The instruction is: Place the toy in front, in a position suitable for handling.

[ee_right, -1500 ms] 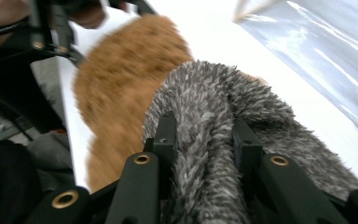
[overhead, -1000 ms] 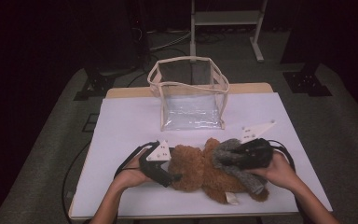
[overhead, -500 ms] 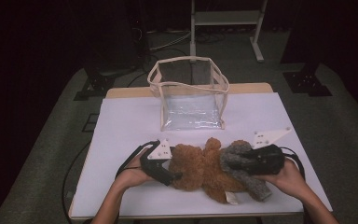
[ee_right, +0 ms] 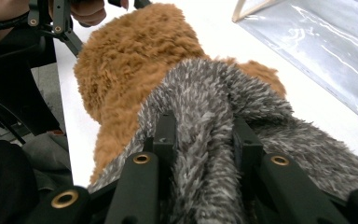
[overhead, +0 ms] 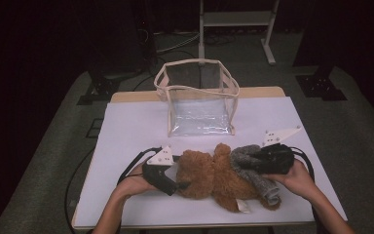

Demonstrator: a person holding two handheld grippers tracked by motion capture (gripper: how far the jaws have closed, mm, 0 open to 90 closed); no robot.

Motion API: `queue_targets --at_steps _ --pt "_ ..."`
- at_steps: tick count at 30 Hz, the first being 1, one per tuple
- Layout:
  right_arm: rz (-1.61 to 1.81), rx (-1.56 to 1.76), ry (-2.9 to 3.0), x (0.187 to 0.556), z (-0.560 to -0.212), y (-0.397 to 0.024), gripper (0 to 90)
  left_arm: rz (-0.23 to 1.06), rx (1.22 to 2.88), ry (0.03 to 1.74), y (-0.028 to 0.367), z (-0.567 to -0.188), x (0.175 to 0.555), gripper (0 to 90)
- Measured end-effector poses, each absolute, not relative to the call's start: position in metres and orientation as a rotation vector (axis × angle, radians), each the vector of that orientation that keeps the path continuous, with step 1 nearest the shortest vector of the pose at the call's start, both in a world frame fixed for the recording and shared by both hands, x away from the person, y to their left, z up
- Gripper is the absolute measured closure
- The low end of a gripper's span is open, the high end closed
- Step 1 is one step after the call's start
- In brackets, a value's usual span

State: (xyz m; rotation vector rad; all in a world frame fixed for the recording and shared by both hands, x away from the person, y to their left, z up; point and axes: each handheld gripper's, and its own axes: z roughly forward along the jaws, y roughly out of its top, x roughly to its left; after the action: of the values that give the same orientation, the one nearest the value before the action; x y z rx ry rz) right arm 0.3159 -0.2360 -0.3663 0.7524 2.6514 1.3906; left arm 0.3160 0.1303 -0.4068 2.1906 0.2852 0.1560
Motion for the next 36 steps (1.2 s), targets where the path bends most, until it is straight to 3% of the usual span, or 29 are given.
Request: queue_targets --at_steps 6,14,18,36 --pt "1.346 0.697 2.658 0.316 -0.353 -0.222 68.2 0.137 2.187 0.279 0.124 -0.409 0.316 11.9" --pt "1.292 0.584 2.768 0.348 -0.35 -0.146 68.2 0.172 2.206 0.248 0.122 -0.407 0.313 12.5" --pt "1.245 0.607 2.783 0.359 -0.355 -0.129 68.2 0.184 2.213 0.242 0.123 -0.407 0.312 12.6" --pt "1.316 0.768 2.731 0.346 -0.377 -0.194 69.9 0.111 2.191 0.301 0.134 -0.425 0.31 8.7"
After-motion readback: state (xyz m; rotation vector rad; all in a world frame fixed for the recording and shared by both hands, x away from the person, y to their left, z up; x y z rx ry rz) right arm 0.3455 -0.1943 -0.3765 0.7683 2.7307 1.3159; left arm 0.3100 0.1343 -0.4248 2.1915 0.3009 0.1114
